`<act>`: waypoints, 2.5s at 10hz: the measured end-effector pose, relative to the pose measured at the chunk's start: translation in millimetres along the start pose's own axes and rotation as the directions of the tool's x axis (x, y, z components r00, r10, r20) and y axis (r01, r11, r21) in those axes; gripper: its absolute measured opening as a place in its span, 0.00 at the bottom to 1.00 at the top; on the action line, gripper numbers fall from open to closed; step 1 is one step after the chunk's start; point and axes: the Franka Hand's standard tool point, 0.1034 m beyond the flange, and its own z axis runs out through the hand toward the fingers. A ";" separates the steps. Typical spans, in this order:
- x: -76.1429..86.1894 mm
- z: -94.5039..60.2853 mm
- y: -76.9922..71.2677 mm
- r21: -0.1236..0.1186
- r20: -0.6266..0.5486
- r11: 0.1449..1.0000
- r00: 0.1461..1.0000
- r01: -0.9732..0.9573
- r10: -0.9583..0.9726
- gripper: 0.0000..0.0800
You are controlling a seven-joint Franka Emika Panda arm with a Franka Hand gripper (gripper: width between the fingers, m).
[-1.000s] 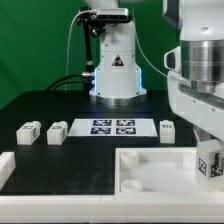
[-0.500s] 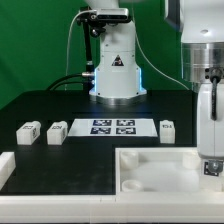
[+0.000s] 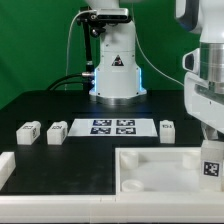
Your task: Assemble one leg
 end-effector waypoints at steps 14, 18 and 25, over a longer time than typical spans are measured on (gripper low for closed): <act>25.6 -5.6 -1.0 -0.021 -0.031 0.972 0.972 0.233 -0.233 0.37; 28.9 -5.0 5.5 0.026 0.050 0.908 0.908 -0.418 0.416 0.37; 25.8 -4.5 8.5 0.007 0.066 0.680 0.679 -0.733 0.731 0.38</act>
Offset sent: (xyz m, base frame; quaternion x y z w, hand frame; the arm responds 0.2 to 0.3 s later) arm 0.0031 -0.0159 0.0051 -0.0141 0.0074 -0.4281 0.9036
